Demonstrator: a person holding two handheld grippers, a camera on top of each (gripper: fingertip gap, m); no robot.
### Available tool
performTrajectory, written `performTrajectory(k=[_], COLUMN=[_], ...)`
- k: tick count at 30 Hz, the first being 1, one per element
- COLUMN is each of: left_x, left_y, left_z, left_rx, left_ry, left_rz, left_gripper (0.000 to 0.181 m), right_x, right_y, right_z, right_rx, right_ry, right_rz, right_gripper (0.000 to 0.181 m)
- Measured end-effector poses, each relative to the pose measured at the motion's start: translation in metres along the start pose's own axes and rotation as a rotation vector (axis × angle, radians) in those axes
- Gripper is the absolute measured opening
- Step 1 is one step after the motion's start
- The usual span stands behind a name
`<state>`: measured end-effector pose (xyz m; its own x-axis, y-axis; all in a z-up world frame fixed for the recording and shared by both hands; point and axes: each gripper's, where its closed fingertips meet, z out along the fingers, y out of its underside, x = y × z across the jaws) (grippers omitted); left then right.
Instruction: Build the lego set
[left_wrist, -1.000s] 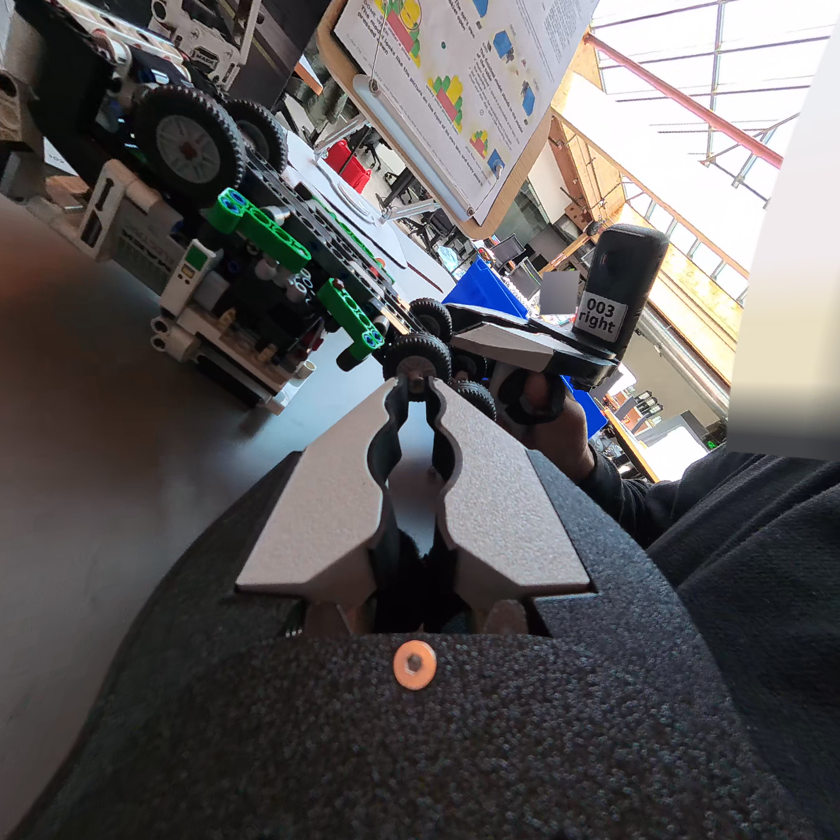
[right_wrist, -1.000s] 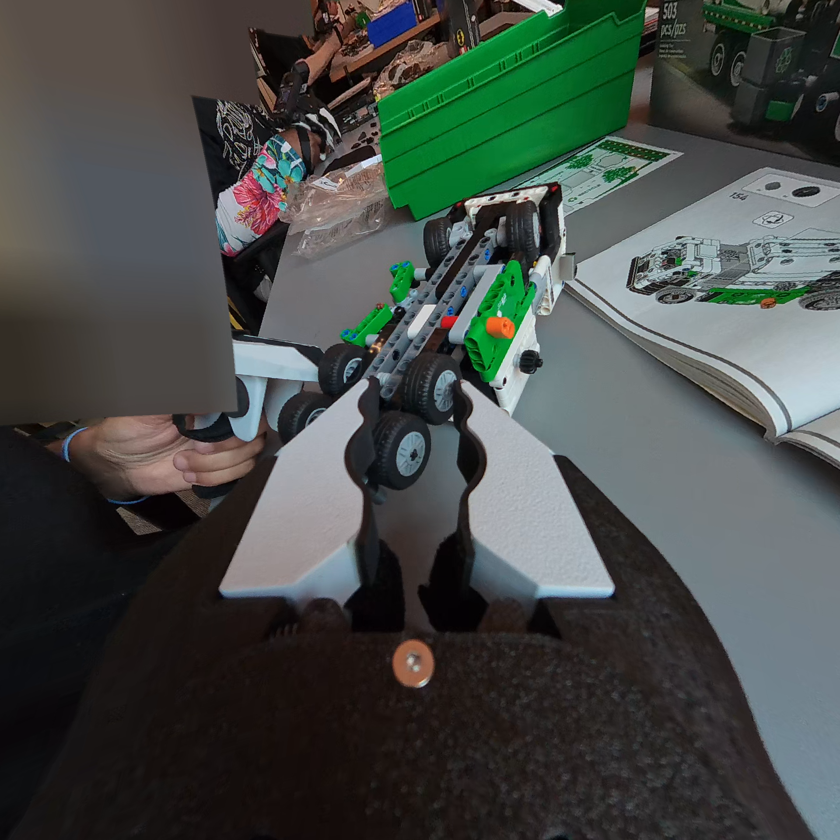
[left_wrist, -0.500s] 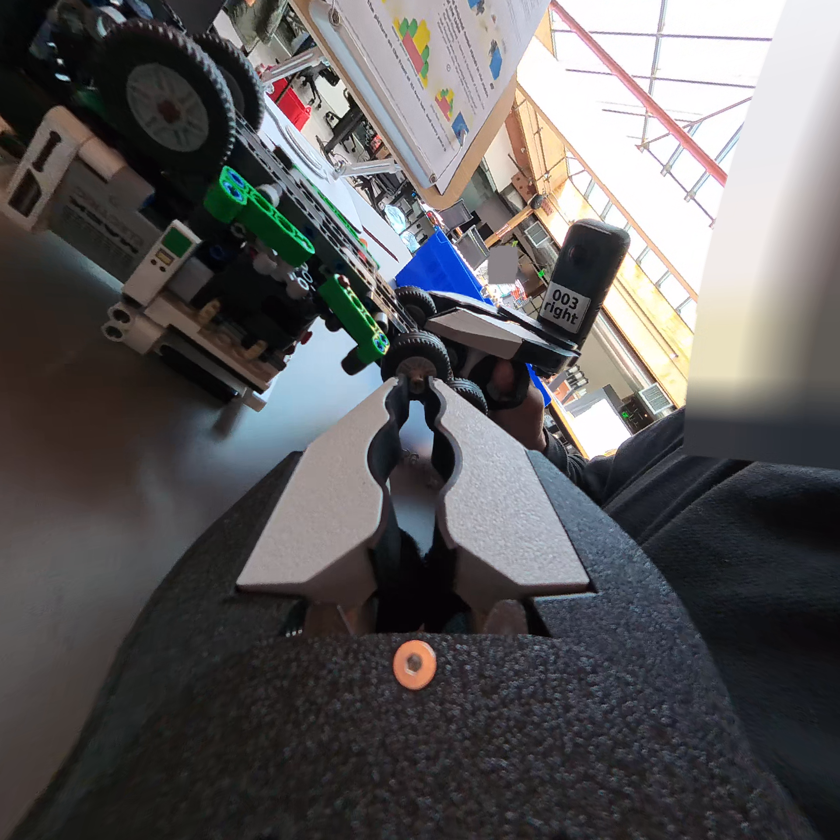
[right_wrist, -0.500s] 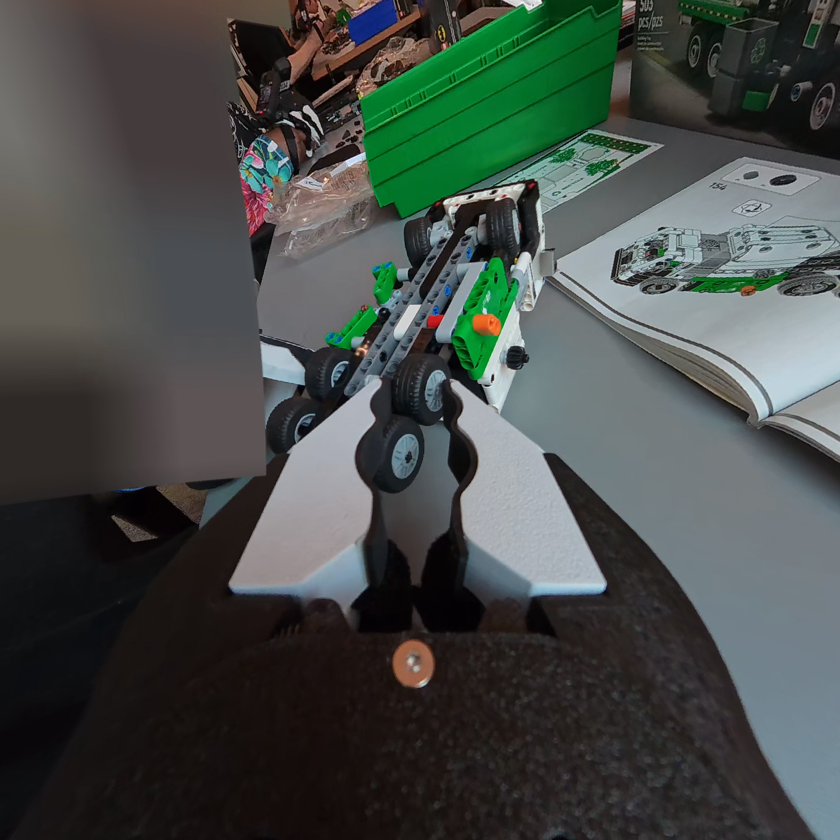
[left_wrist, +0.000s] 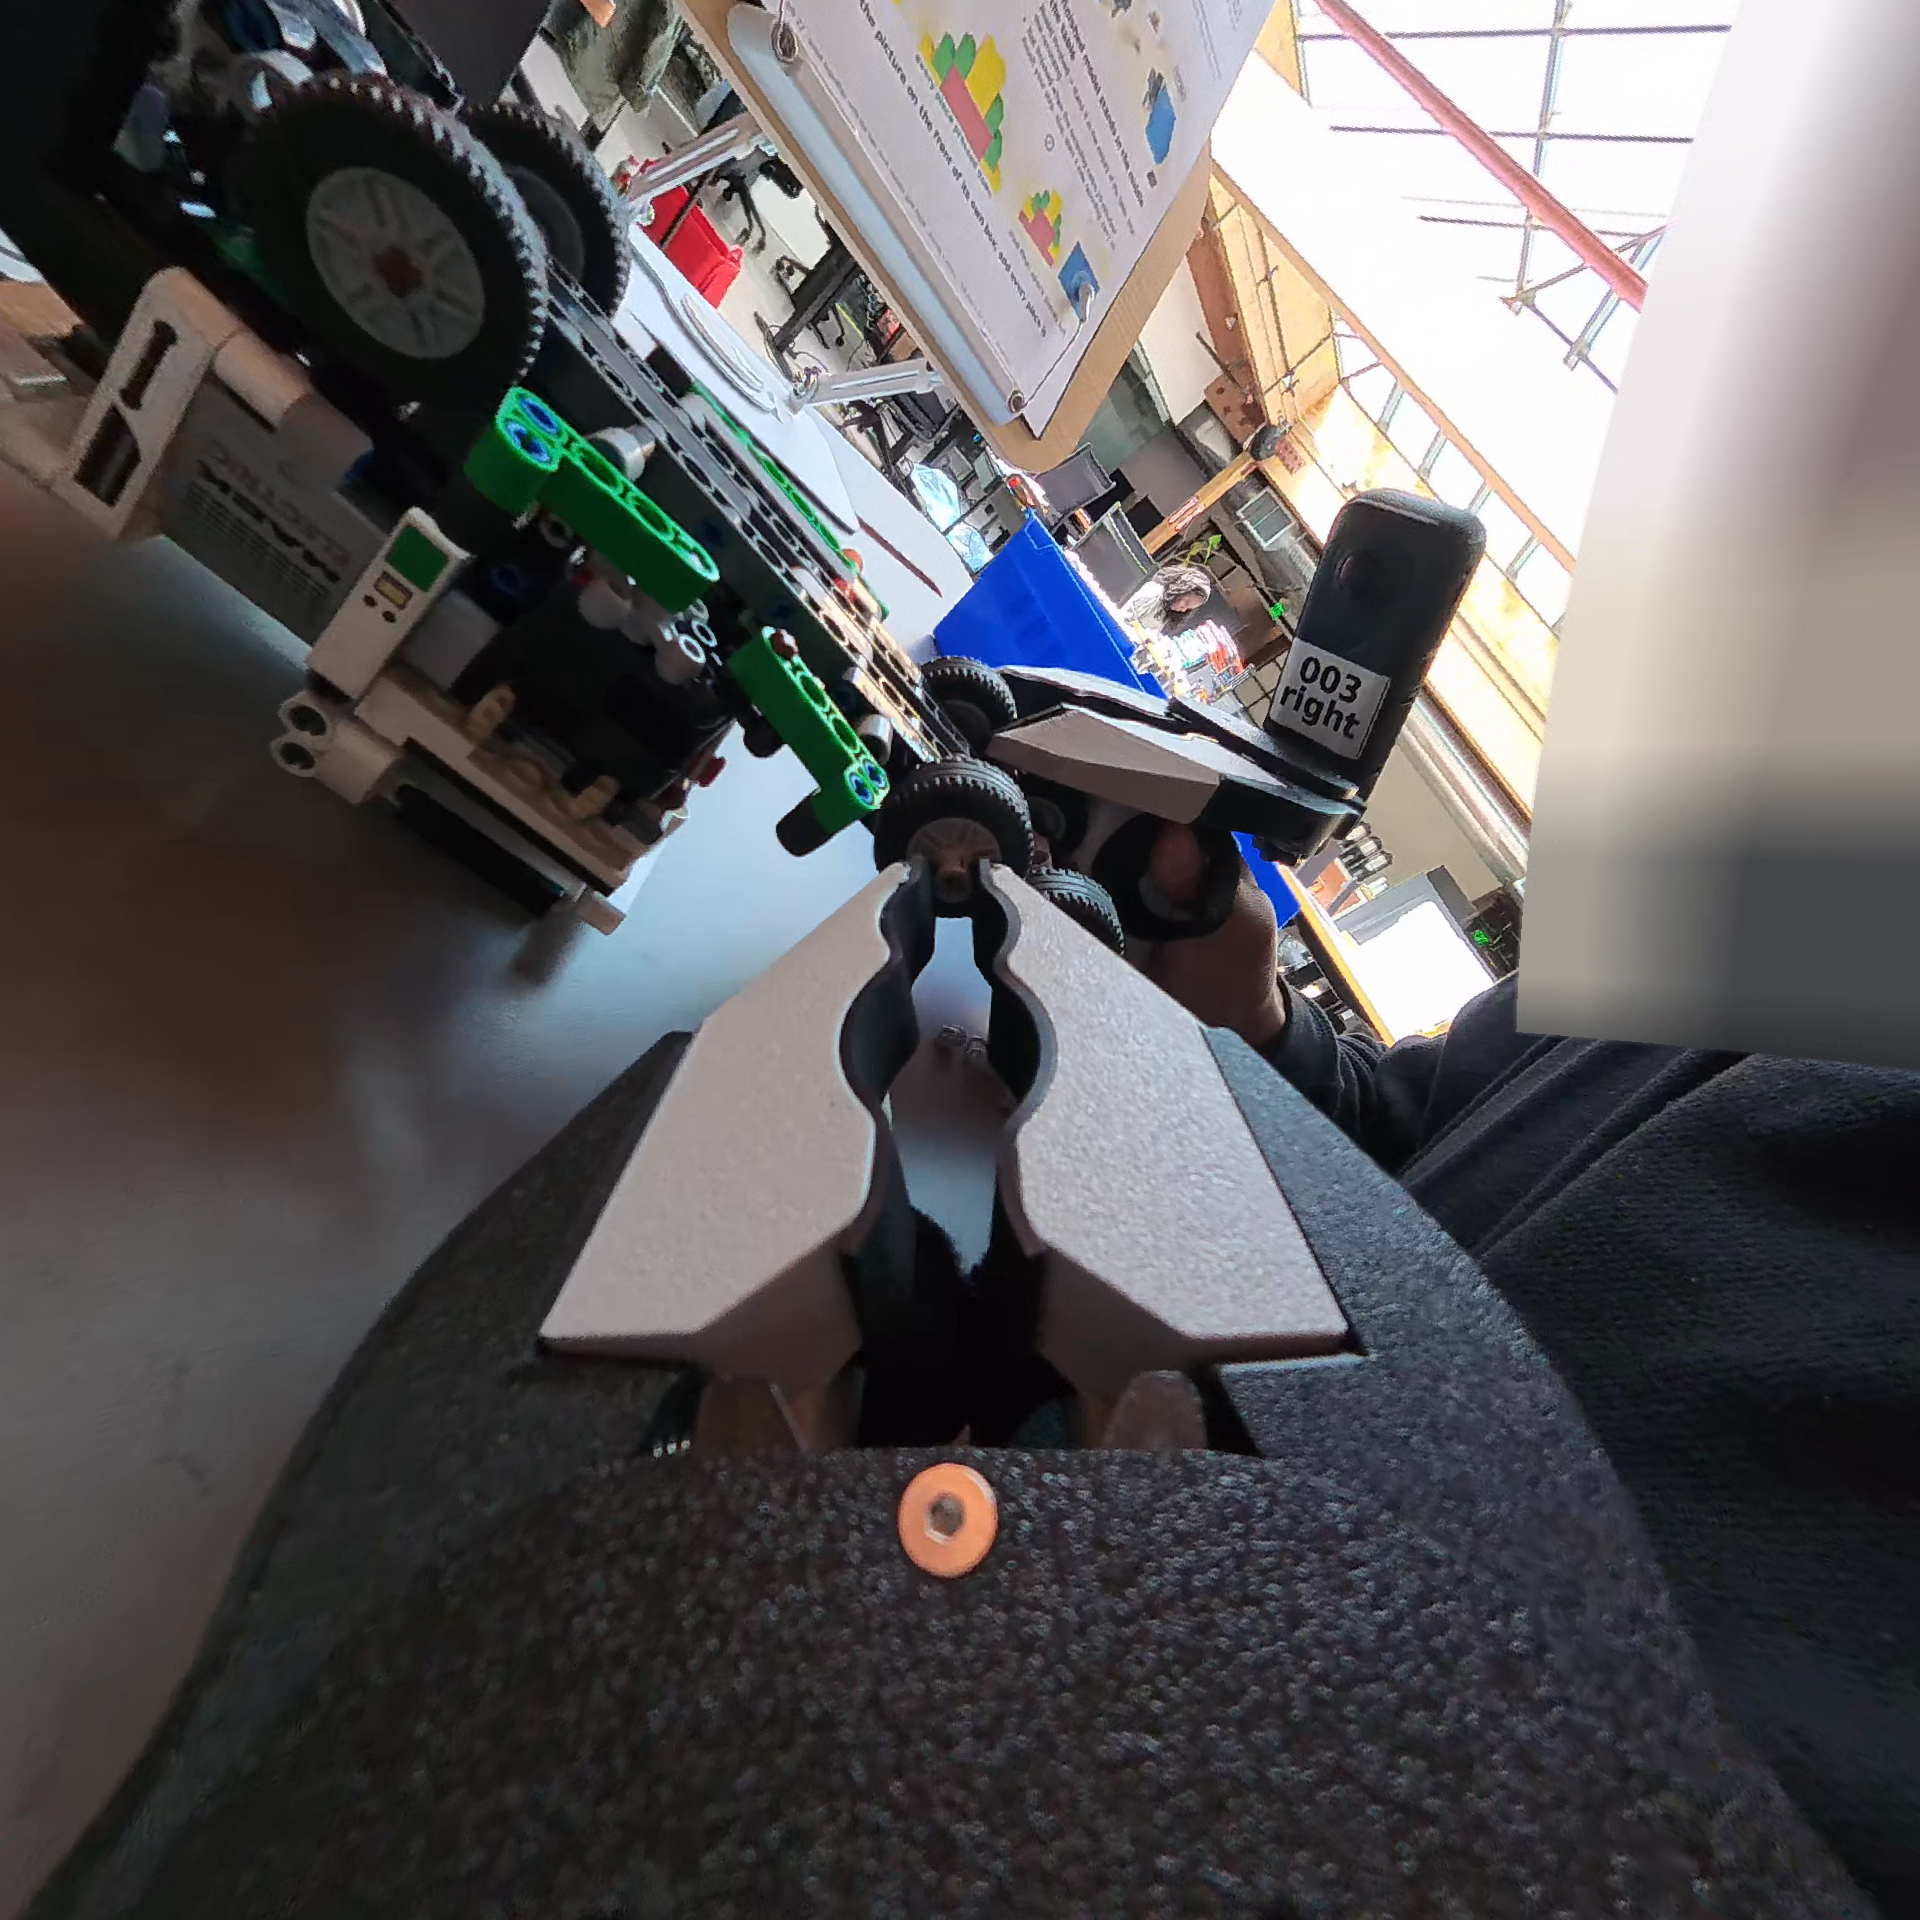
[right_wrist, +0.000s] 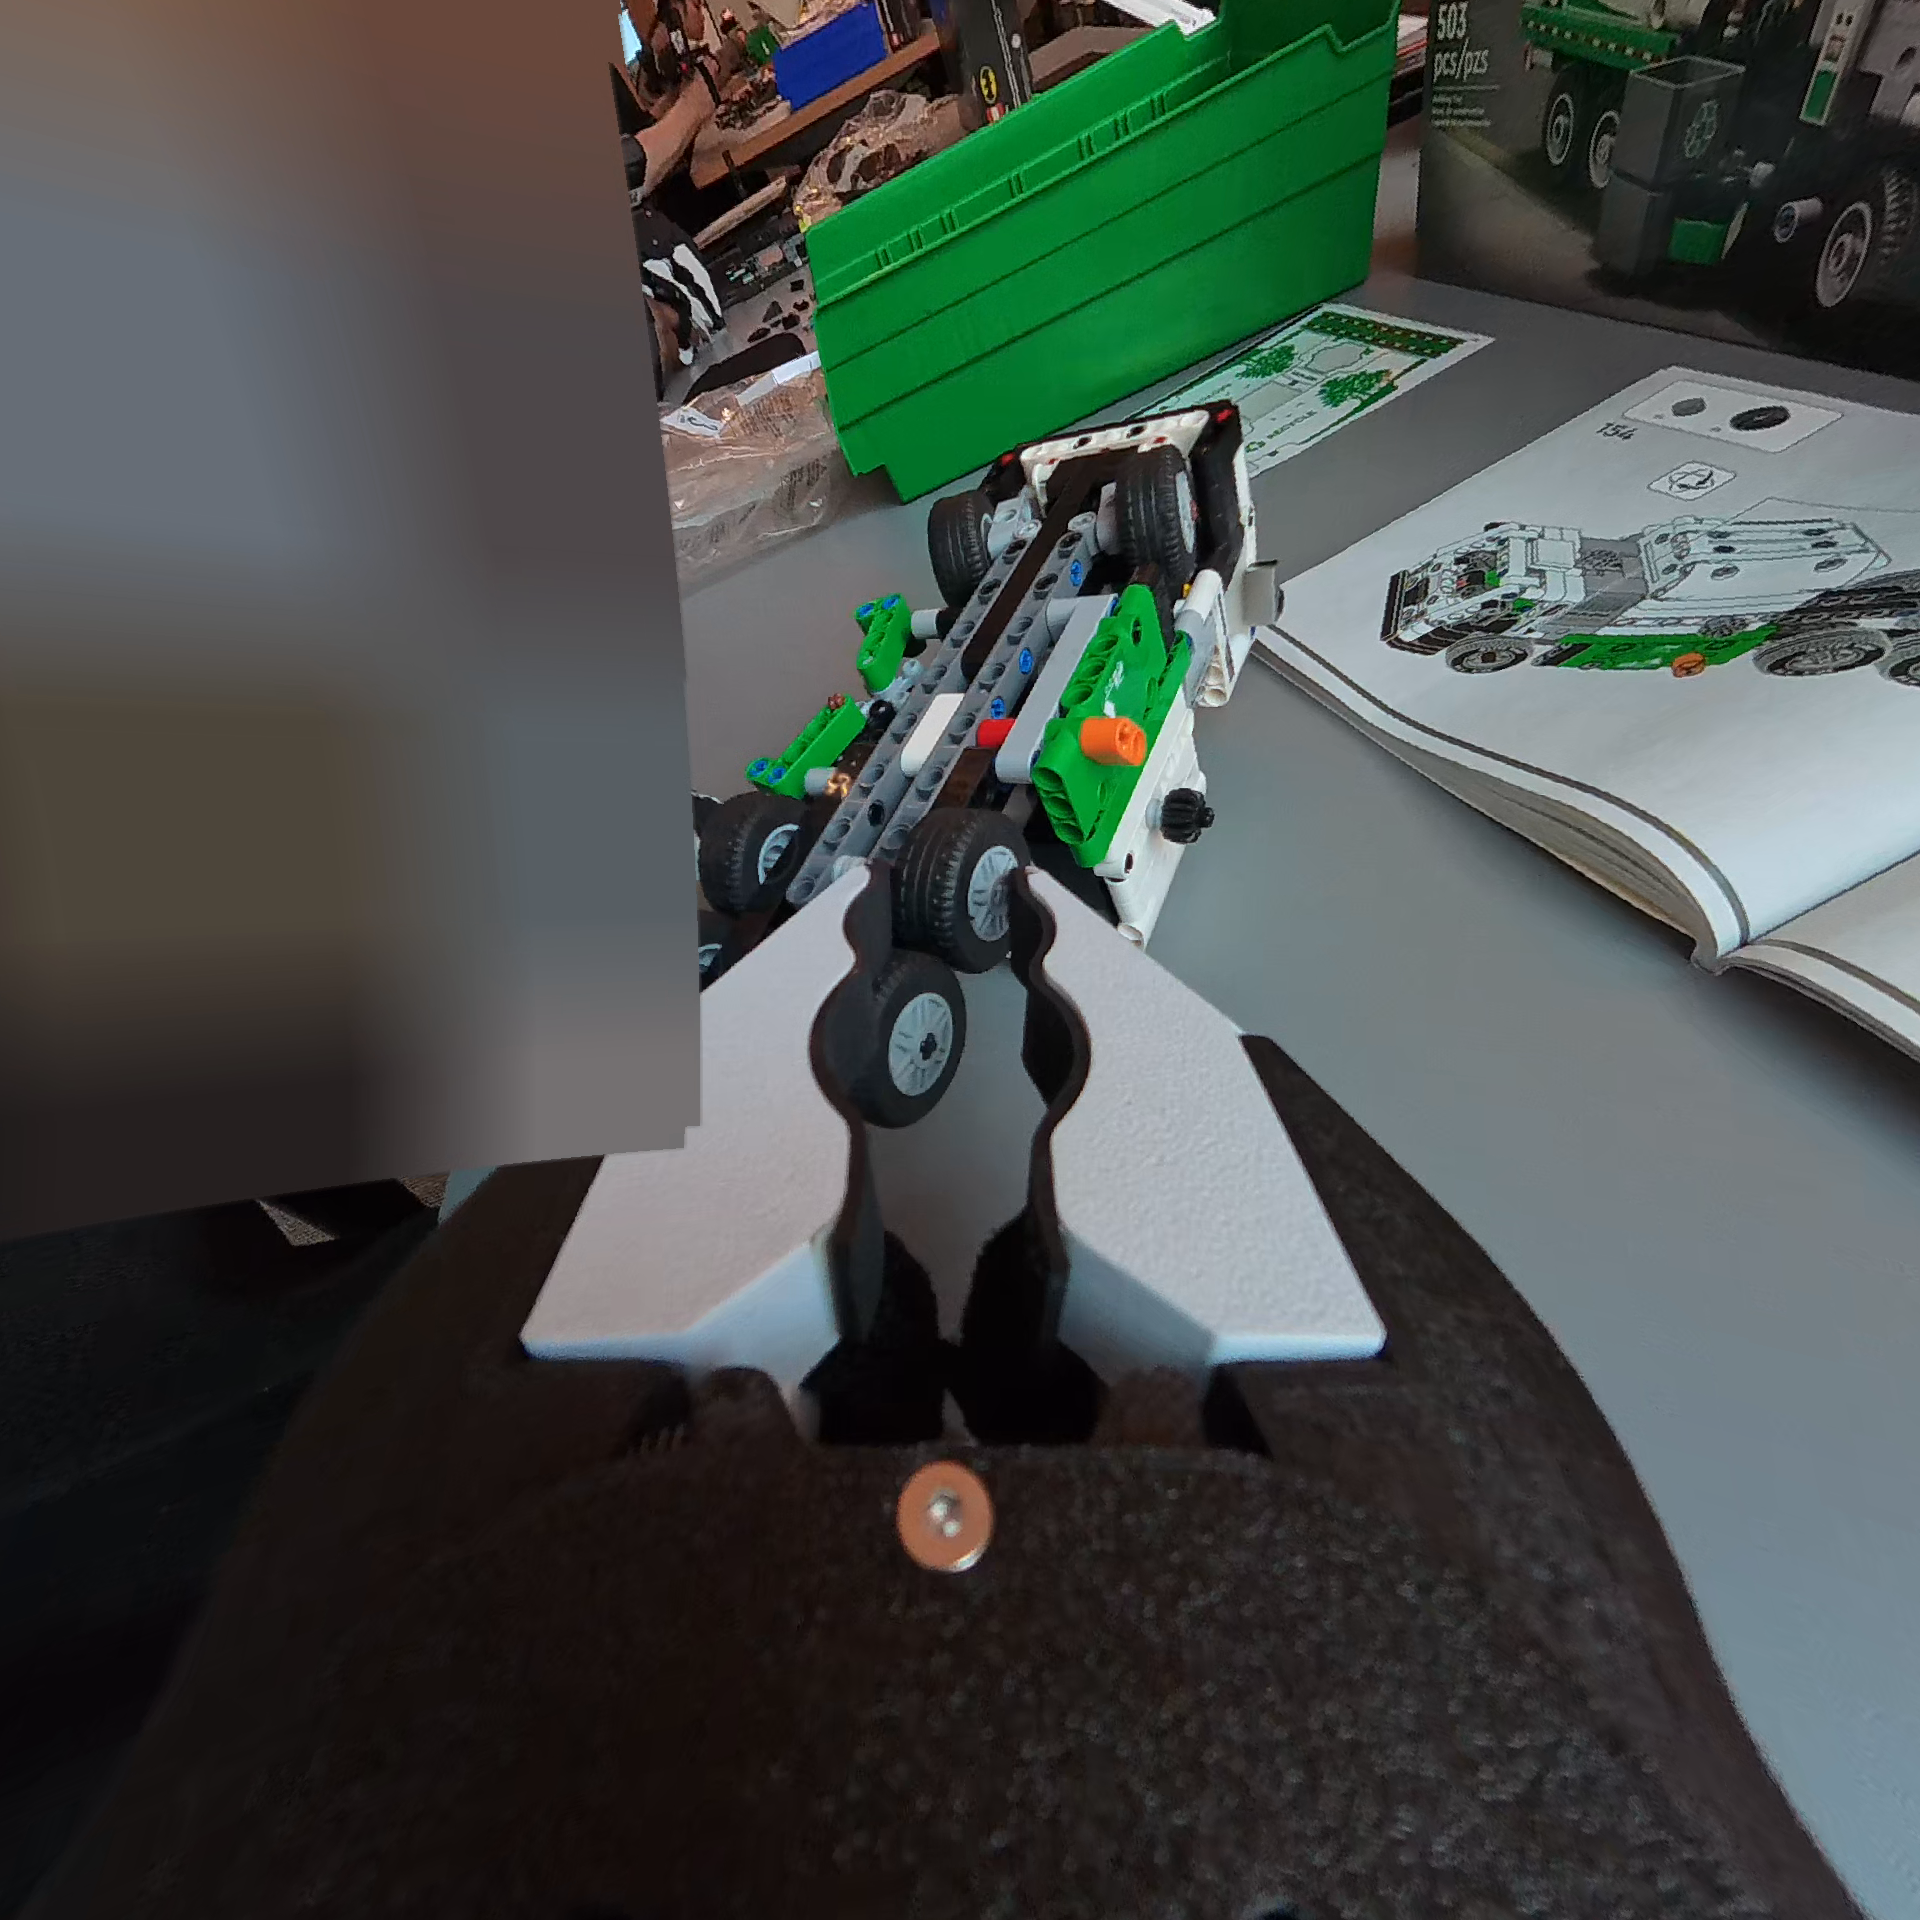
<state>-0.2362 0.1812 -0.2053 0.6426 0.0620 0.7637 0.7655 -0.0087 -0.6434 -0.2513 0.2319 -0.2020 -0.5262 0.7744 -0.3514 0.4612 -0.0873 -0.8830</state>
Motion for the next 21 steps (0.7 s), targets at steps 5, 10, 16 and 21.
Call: performTrajectory(k=[5, 10, 16, 21], left_x=[0.0, -0.002, -0.024, -0.041], left_y=[-0.002, -0.004, 0.006, 0.022], left_z=[-0.002, -0.01, -0.023, -0.031], left_rx=[0.008, 0.013, -0.123, -0.325], left_ry=[0.005, -0.016, -0.167, -0.258], left_rz=[0.002, 0.015, 0.2, 0.393], left_gripper=[0.005, 0.005, 0.006, 0.006], right_x=[-0.002, -0.002, 0.0, -0.002], right_y=[0.0, 0.0, -0.001, -0.001], right_z=[0.0, 0.0, -0.002, -0.002], right_rx=[-0.004, -0.004, -0.008, -0.03], right_ry=[-0.03, -0.041, -0.047, -0.059], right_rz=[-0.009, -0.009, 0.002, -0.007], right_gripper=[0.022, 0.022, 0.021, 0.021])
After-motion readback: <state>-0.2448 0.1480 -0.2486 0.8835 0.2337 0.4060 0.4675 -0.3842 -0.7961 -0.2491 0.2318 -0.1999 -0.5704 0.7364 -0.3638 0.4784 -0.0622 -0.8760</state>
